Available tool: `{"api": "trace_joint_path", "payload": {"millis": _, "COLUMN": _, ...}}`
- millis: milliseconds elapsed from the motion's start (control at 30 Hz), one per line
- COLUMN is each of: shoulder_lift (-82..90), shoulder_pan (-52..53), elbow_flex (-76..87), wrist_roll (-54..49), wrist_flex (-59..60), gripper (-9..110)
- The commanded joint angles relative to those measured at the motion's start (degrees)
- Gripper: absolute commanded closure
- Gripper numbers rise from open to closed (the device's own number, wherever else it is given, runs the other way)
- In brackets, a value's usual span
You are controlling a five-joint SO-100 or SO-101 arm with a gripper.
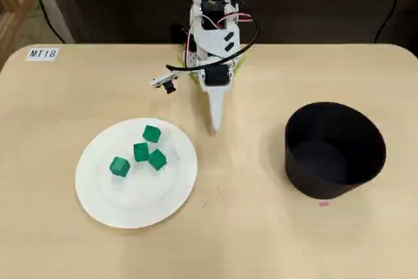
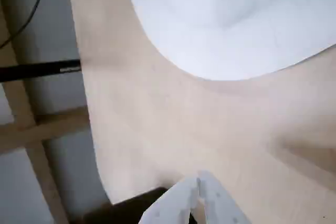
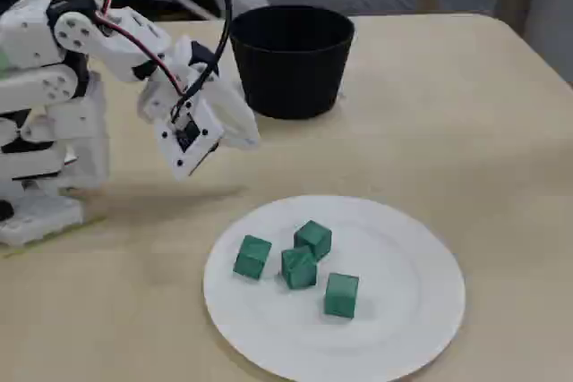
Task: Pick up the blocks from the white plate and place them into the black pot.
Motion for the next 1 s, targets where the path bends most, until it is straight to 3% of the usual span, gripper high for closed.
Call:
{"api": "trace_joint_path", "payload": {"millis": 0, "shoulder_lift": 0.44, "shoulder_pan": 5.27, "elbow_flex": -0.26, "wrist_roll": 4.22, "wrist_flex": -0.79, "gripper": 104}}
{"api": "trace_joint_path", "payload": {"millis": 567, "shoulder_lift": 0.44, "shoulder_pan": 4.92, "elbow_flex": -3.34, "wrist_roll": 4.39, "wrist_flex": -0.26, "gripper": 104}}
{"api": "trace_joint_path", "payload": {"millis": 733, "shoulder_lift": -3.16, "shoulder_pan": 7.91, "elbow_flex": -18.9, "wrist_roll": 2.55, "wrist_flex": 7.21, "gripper": 104}}
{"api": "trace_joint_path", "payload": {"millis": 967, "shoulder_lift": -42.36, "shoulder_pan": 8.53, "elbow_flex": -53.88, "wrist_roll": -2.29, "wrist_flex": 21.53, "gripper": 104}}
